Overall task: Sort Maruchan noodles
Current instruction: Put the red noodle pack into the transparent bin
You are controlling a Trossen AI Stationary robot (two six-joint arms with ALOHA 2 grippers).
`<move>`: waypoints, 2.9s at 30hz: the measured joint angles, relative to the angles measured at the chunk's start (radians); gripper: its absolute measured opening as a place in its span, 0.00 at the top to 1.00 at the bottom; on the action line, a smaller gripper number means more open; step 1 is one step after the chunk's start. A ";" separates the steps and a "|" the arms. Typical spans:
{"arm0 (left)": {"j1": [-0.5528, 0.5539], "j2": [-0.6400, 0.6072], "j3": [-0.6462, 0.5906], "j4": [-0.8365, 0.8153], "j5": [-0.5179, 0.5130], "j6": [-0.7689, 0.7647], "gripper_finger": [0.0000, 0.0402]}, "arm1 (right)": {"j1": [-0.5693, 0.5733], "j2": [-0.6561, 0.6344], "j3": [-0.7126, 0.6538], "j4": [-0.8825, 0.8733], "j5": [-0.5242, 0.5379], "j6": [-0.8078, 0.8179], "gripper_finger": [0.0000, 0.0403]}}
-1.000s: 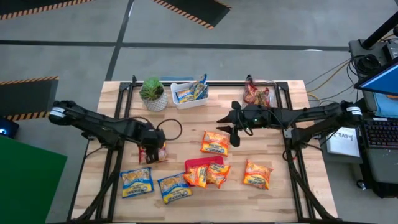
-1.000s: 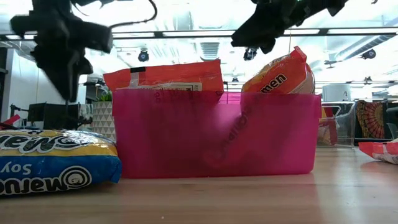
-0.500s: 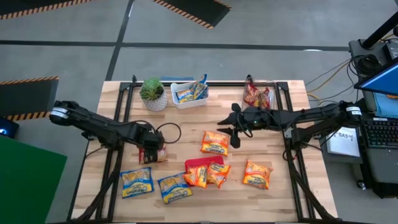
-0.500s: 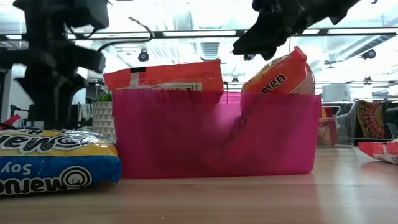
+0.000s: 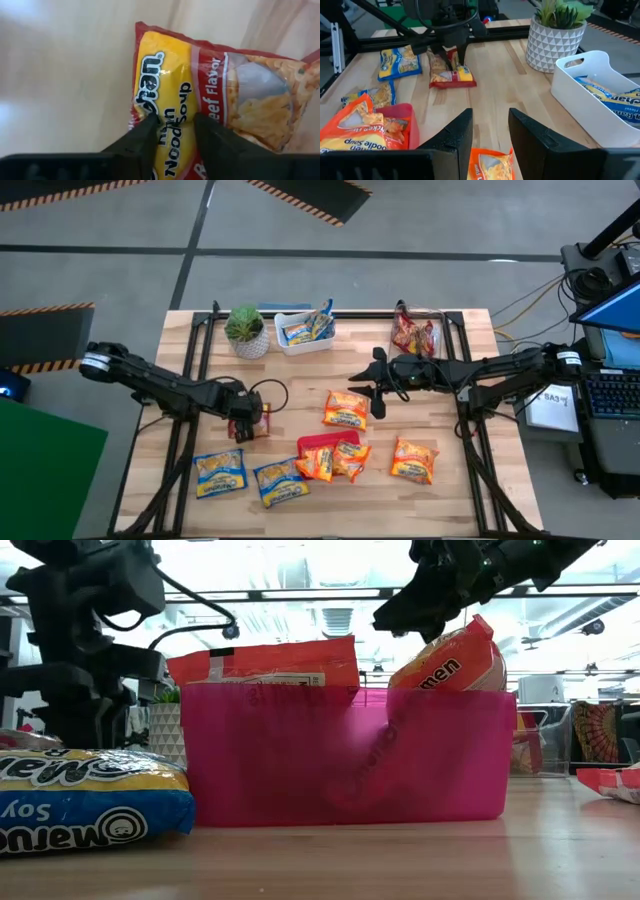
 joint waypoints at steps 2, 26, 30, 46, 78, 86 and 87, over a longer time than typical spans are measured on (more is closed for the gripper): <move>0.000 0.001 0.004 0.004 -0.042 0.014 0.79 | 0.000 0.000 0.000 0.008 0.000 0.000 0.72; 0.034 -0.037 0.049 0.389 -0.260 0.470 1.00 | -0.085 0.004 0.004 0.081 0.046 0.275 0.72; 0.034 -0.037 0.035 0.233 -0.207 0.391 1.00 | -0.118 0.040 0.011 0.080 0.044 0.342 0.72; 0.039 -0.005 -0.211 0.681 -0.268 0.318 1.00 | -0.220 0.381 0.279 -0.050 -0.131 0.407 0.72; 0.043 0.399 -0.253 1.160 -0.400 0.215 1.00 | -0.248 0.851 0.673 -0.287 -0.229 0.464 0.13; 0.043 0.404 -0.255 1.172 -0.404 0.218 1.00 | -0.238 0.885 0.672 -0.107 -0.360 0.384 0.13; 0.043 0.404 -0.255 1.172 -0.404 0.218 1.00 | -0.235 0.886 0.672 -0.081 -0.366 0.384 0.13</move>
